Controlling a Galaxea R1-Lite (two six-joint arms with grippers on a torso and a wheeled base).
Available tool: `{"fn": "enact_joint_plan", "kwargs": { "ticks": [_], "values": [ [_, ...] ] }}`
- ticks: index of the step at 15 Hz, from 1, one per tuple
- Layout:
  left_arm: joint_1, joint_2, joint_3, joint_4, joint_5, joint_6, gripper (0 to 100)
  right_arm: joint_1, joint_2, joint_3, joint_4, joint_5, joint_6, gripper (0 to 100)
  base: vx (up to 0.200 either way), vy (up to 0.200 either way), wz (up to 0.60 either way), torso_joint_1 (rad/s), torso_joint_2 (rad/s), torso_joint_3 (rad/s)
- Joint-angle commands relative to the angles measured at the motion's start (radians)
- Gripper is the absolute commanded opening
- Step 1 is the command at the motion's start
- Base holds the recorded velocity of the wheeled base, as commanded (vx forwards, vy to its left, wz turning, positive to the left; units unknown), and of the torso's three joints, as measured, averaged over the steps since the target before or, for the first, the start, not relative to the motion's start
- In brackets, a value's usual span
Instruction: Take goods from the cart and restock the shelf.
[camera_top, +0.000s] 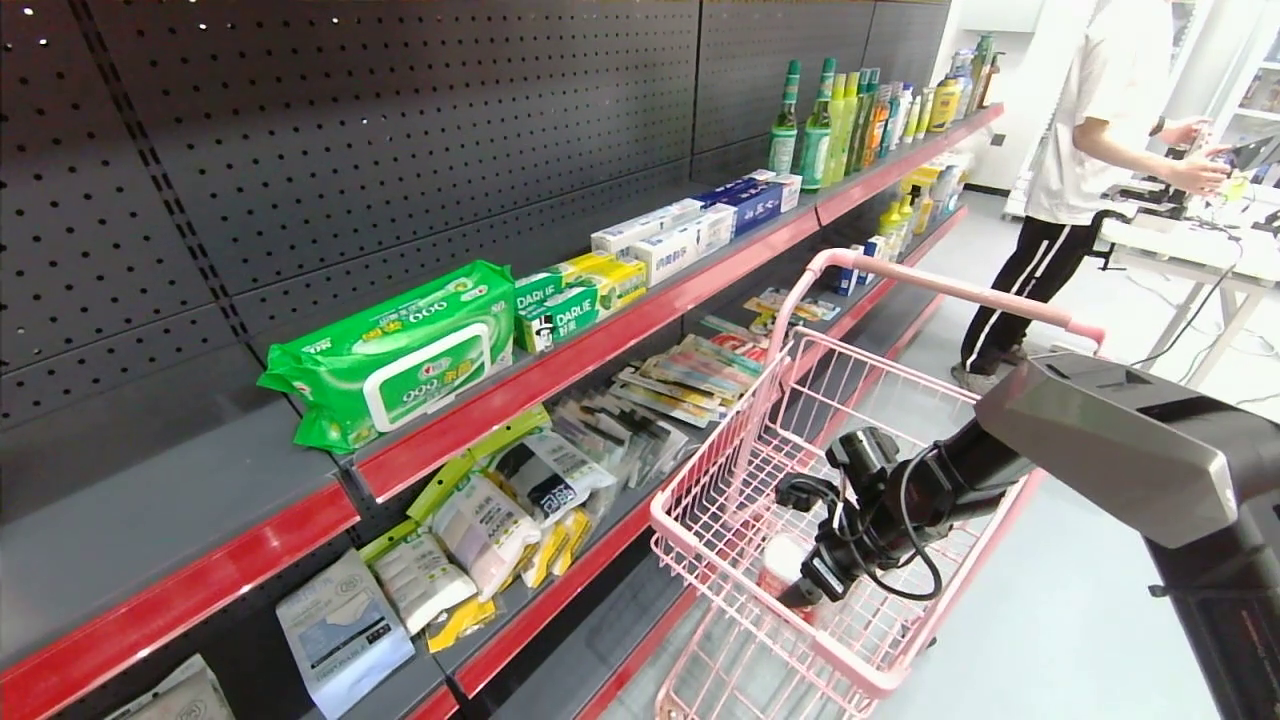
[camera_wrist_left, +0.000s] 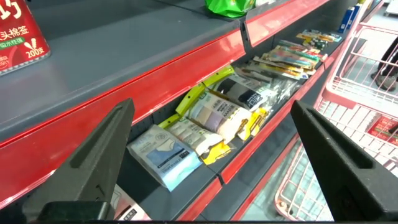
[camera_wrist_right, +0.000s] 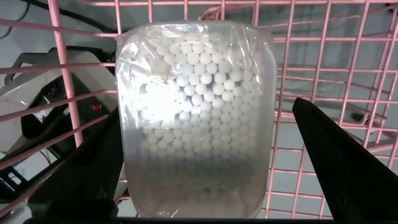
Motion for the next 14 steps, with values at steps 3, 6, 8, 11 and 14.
{"fn": "enact_joint_plan", "kwargs": {
  "ticks": [3,6,8,11,14],
  "values": [
    [0.000,0.000,0.000,-0.002,0.000,0.000,100,0.002,0.012,-0.008,0.000,0.006,-0.012,100,0.000,0.000,0.00,0.000,0.00,0.000],
    [0.000,0.000,0.000,-0.002,0.000,-0.002,100,0.005,0.015,-0.017,-0.002,0.007,-0.016,100,0.000,0.000,0.00,0.000,0.00,0.000],
    [0.000,0.000,0.000,-0.002,0.000,0.000,100,0.010,0.018,-0.020,0.000,0.007,-0.018,100,0.000,0.000,0.00,0.000,0.00,0.000],
    [0.000,0.000,0.000,-0.002,0.000,0.000,100,0.013,0.019,-0.020,-0.003,0.003,-0.035,100,0.000,0.000,0.00,0.000,0.00,0.000],
    [0.000,0.000,0.000,-0.002,0.000,0.000,100,0.021,0.019,-0.026,-0.003,0.000,-0.038,100,0.000,0.000,0.00,0.000,0.00,0.000]
  ]
}}
